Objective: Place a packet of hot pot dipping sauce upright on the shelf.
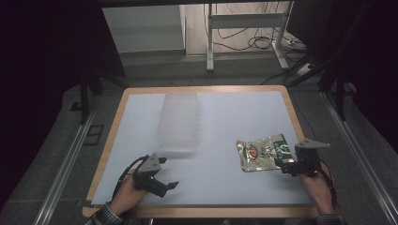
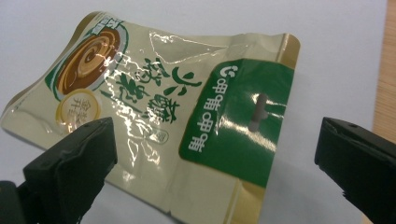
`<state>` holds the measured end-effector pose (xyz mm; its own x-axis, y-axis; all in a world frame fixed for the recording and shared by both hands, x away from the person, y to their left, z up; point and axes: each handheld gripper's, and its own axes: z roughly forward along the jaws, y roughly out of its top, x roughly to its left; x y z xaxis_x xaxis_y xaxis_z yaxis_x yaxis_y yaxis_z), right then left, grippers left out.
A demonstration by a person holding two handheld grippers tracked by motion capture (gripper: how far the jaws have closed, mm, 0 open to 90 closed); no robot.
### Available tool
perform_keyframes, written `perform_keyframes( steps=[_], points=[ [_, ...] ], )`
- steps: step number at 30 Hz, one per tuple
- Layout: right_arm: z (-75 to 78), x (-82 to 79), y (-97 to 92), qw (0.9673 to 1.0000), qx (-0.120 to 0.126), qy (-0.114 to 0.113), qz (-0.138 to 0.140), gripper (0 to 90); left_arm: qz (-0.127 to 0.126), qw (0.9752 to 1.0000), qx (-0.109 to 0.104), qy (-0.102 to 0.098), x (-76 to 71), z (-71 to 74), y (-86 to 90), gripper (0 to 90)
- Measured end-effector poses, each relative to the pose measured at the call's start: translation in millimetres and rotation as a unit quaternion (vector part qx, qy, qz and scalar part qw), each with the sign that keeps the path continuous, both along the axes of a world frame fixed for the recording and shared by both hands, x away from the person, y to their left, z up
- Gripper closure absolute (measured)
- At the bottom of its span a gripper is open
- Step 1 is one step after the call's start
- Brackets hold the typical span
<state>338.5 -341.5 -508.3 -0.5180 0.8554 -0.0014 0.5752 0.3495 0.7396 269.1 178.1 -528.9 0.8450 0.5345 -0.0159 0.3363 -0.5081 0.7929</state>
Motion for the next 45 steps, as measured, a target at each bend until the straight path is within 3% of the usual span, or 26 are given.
perform_keyframes(
  steps=[6,12,21,30,31,34,36,37,39,41,42,43,44,45],
  points=[
    [-4.7,12.2,0.8,0.9991,0.032,0.023,0.013,0.0,0.0,1.0,0.0,0.0,0.1,-0.1,-0.1,2.1],
    [-6.8,20.4,4.5,0.999,0.03,0.03,0.017,0.0,-0.001,1.0,0.001,0.001,0.1,-0.3,-0.2,2.1],
    [-10.0,33.6,5.5,0.9976,0.036,0.058,0.009,2.0,-0.001,1.0,0.002,0.0,0.0,-0.4,-0.4,2.1],
    [-9.0,37.6,20.9,0.9961,0.039,0.068,0.04,2.8,-0.001,1.0,0.003,0.001,0.0,-0.6,-0.6,2.1],
    [-7.7,37.7,25.1,0.9967,0.038,0.061,0.039,3.2,-0.001,1.0,0.003,0.0,0.0,-0.6,-0.5,2.1],
    [-6.1,39.6,30.3,0.9953,0.051,0.068,0.048,4.8,-0.001,1.0,0.003,0.0,-0.1,-0.5,-0.6,2.0],
    [-6.2,39.5,33.8,0.9957,0.042,0.067,0.048,4.6,-0.001,1.0,0.004,0.0,0.0,-0.6,-0.7,2.1],
    [-4.4,38.4,40.2,0.9972,0.017,0.058,0.044,6.5,-0.001,1.0,0.005,0.0,-0.1,-0.7,-1.0,2.1],
    [-1.4,38.4,43.6,0.9983,-0.001,0.048,0.032,14.8,-0.001,1.0,0.005,0.0,-0.1,-0.7,-1.1,2.1],
    [1.1,38.5,46.4,0.9981,-0.021,0.049,0.031,36.3,-0.001,1.0,0.005,0.0,0.0,-0.9,-1.3,2.1],
    [1.1,38.5,46.4,0.9981,-0.021,0.049,0.031,36.3,-0.001,1.0,0.005,0.0,0.0,-0.9,-1.3,2.1],
    [1.3,40.3,51.2,0.9972,-0.023,0.059,0.04,49.0,-0.002,1.0,0.007,0.001,0.0,-1.1,-1.5,2.1],
    [1.3,40.3,51.2,0.9972,-0.023,0.059,0.04,49.0,-0.002,1.0,0.007,0.001,0.0,-1.1,-1.5,2.1],
    [3.9,40.4,57.7,0.9964,-0.049,0.051,0.047,57.5,-0.001,1.0,0.008,0.0,-0.1,-1.1,-1.6,2.1]
  ],
)
